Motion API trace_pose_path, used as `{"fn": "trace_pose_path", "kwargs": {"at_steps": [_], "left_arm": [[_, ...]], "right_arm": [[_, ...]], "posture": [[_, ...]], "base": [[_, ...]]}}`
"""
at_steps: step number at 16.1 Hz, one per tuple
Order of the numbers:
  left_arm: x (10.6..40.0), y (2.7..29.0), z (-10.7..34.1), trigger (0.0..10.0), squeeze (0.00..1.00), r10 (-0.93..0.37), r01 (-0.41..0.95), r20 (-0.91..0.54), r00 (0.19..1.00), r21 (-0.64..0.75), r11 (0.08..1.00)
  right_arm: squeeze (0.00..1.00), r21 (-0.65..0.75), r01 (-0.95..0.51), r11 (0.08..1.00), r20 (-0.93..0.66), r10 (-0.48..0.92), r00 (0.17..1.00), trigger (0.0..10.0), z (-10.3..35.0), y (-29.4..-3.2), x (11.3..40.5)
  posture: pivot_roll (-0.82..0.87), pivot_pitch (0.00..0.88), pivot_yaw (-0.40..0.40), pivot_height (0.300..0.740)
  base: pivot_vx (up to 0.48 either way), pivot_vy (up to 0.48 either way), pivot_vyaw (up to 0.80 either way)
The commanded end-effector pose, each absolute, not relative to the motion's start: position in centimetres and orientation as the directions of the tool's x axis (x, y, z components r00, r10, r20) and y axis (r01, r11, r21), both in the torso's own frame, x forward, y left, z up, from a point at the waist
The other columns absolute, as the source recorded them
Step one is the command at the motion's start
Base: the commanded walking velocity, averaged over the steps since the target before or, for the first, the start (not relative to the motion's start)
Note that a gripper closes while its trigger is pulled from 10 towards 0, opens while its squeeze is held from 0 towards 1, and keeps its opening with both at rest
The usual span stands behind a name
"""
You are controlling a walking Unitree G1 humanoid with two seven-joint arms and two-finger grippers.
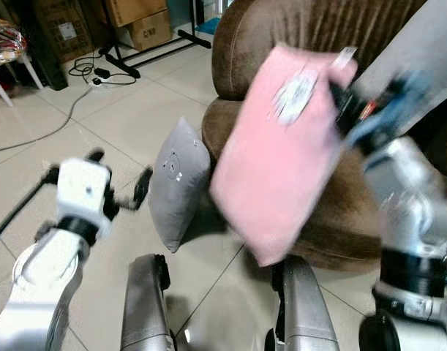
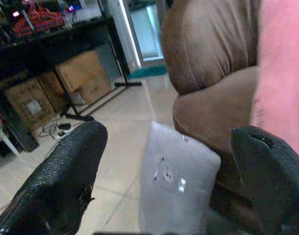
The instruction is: Move the pillow to the sofa from floor
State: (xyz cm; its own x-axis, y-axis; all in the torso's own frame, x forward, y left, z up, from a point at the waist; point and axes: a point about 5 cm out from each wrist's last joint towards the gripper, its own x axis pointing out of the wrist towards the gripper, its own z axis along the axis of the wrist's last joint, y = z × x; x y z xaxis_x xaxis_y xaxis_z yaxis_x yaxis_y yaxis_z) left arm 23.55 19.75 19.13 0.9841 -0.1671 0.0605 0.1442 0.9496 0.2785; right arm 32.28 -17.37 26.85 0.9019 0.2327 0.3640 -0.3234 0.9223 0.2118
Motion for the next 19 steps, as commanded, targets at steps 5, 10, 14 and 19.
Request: {"fn": "trace_pose_path", "kwargs": {"at_steps": [5, 10, 14, 19], "left_arm": [[25.6, 19.0, 20.1, 10.0, 0.00, -0.059, 0.015, 0.146, 0.987, 0.286, 0.958], [25.6, 18.8, 19.3, 10.0, 0.00, -0.032, -0.005, 0.132, 0.991, 0.271, 0.963], [25.8, 18.9, 18.6, 10.0, 0.00, -0.032, -0.002, 0.108, 0.994, 0.301, 0.954], [26.2, 18.9, 18.8, 10.0, 0.00, -0.027, -0.014, 0.126, 0.992, 0.318, 0.948]], "right_arm": [[0.00, 0.178, -0.155, 0.972, 0.253, 0.107, 0.962, 10.0, 24.7, -15.0, 31.7], [0.00, 0.216, -0.139, 0.966, 0.224, 0.090, 0.970, 10.0, 23.8, -14.2, 31.4], [0.00, 0.229, -0.100, 0.968, 0.188, 0.057, 0.980, 10.0, 22.8, -14.0, 31.3], [0.00, 0.202, -0.084, 0.976, 0.185, 0.047, 0.982, 10.0, 22.7, -14.4, 31.2]], "posture": [[-0.10, 0.000, 0.011, 0.502], [-0.08, 0.000, 0.008, 0.552], [-0.08, 0.000, 0.014, 0.587], [-0.09, 0.000, 0.010, 0.637]], "base": [[0.000, 0.000, 0.00], [0.000, 0.000, 0.00], [0.000, 0.000, 0.00], [0.000, 0.000, 0.00]]}}
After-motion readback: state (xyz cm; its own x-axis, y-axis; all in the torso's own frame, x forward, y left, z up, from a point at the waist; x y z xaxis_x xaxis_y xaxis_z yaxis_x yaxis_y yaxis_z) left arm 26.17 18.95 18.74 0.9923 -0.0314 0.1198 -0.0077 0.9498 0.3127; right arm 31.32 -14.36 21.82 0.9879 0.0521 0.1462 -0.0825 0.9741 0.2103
